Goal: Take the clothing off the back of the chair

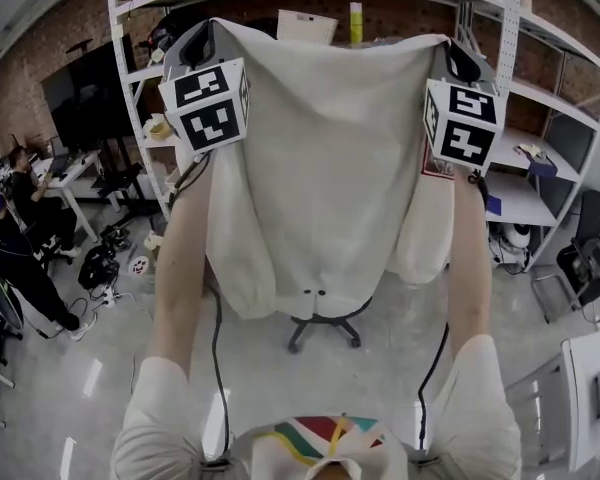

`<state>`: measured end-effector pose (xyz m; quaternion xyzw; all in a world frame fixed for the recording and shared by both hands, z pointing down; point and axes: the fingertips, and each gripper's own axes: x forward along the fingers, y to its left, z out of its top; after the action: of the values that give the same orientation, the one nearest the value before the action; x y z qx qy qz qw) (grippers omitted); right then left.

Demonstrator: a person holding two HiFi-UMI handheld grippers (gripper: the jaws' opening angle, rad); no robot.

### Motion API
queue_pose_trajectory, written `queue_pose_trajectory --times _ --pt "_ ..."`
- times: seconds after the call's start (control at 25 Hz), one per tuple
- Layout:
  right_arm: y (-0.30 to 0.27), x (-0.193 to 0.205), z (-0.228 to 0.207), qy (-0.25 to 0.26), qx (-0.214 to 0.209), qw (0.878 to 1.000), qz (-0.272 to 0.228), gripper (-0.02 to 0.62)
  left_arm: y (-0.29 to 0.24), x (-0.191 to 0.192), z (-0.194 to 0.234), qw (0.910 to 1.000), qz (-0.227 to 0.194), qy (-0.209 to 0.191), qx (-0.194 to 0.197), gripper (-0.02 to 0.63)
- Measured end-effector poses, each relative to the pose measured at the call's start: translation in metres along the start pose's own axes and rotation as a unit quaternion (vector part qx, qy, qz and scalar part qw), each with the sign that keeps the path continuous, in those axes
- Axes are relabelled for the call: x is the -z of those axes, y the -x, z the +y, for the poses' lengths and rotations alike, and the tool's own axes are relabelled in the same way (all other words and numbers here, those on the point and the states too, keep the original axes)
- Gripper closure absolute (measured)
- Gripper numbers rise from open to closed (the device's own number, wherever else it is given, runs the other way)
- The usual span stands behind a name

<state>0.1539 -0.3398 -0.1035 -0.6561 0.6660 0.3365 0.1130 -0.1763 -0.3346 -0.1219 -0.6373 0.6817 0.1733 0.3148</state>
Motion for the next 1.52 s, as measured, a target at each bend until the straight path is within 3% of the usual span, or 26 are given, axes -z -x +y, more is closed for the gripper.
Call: queue_pose_trajectory --times 0.24,0.44,0.72,1.16,1.52 --pt "0.023 -0.035 -0.004 -0.004 0.002 0.999 -0.034 0.581 0.025 -0.038 -0.001 0.9995 -0.028 -0.012 0.006 0.592" --pt "0.043 -0.032 0.006 -0.010 -0.008 0.999 -0.033 0.581 0.047 -0.035 -0.005 0.9996 -0.025 -0.003 0.014 0.592" --pt "0.086 0.005 0.039 -0.001 -0.032 0.999 -0.007 0.581 0.095 0.018 -0.018 0.9988 0.006 0.034 0.034 0.592" --pt "0.147 0.083 0.092 0.001 -0.053 0.998 0.047 0.580 0.161 0.097 -0.045 0.9978 0.038 0.036 0.041 0.592" --pt "0.195 0.155 0.118 -0.021 -0.073 0.990 0.122 0.580 0.212 0.177 -0.066 0.9893 0.126 0.053 0.050 0.592"
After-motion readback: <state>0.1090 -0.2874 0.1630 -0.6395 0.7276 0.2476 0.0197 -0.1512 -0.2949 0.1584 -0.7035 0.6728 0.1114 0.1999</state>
